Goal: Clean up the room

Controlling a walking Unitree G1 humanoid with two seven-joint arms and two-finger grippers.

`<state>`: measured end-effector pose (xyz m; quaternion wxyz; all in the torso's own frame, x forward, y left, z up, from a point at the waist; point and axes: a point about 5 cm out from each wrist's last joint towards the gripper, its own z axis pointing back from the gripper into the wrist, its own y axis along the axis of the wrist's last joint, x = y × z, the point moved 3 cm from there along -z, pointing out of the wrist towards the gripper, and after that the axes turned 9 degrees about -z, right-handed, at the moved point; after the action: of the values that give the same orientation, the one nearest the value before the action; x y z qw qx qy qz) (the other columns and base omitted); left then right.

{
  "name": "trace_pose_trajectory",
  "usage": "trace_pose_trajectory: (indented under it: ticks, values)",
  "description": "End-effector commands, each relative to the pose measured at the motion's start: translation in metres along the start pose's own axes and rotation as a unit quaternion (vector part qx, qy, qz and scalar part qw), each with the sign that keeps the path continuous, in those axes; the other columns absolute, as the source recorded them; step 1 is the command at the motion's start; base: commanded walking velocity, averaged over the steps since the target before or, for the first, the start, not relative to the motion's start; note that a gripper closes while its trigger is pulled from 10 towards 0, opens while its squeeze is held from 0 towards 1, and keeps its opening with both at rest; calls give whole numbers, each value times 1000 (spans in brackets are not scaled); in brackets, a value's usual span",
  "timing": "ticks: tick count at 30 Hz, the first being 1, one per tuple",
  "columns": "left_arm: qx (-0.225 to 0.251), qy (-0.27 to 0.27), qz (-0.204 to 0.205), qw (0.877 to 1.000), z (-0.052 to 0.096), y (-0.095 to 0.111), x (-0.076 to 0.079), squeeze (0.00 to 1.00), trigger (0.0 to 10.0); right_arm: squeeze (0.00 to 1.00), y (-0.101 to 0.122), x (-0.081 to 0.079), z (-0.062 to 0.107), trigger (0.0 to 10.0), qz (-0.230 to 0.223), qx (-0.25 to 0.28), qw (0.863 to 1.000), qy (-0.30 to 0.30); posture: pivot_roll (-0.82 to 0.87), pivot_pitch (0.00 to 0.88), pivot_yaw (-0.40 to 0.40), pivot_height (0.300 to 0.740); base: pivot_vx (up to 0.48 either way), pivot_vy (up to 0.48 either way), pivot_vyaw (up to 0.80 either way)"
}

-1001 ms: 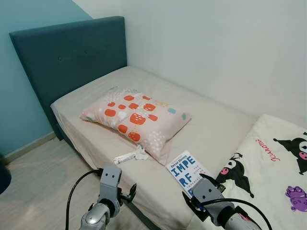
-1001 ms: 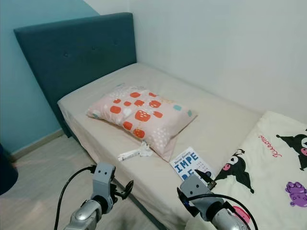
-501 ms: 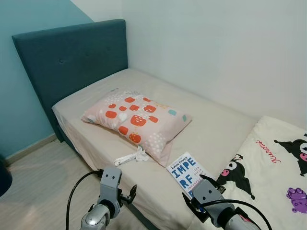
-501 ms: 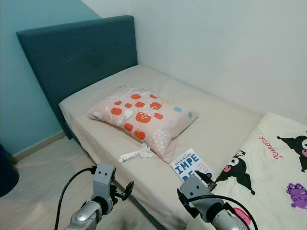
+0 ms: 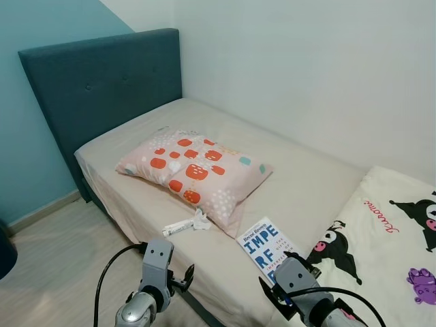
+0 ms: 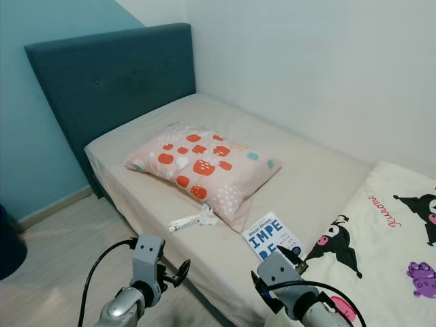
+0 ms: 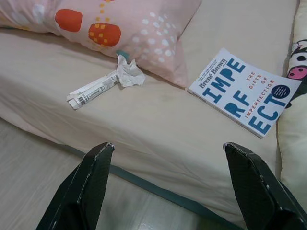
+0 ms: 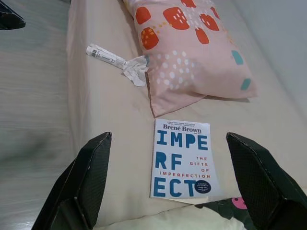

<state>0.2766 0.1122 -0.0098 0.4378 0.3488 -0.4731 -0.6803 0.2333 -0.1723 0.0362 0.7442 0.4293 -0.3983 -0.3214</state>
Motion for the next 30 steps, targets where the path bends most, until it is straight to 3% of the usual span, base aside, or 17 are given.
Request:
trace_pose_trajectory:
  ticks: [1,20,22,25,30]
  values:
    - [-8,-4,-3,1000,2,-5,4,0,10000,0,-2,0,2,10000,-4,1,1000,3,-145,0,-42,740,0,0,0]
    - [-14,-12,-13,1000,3,-8,-6,0,10000,0,3,-11,-3,10000,-7,10,1000,6,-212,0,-12,740,0,0,0]
    - [-13,-13,-15,1000,3,-8,-7,0,10000,0,4,-15,-5,10000,52,-3,998,18,-210,0,-9,740,0,0,0]
    - [-13,-13,-15,1000,4,-8,-8,0,10000,0,6,-15,-6,10000,2,13,1000,25,-209,0,-10,740,0,0,0]
    - [-12,-13,-15,1000,4,-8,-8,0,10000,0,5,-14,-6,10000,13,9,1000,20,-210,0,-16,740,0,0,0]
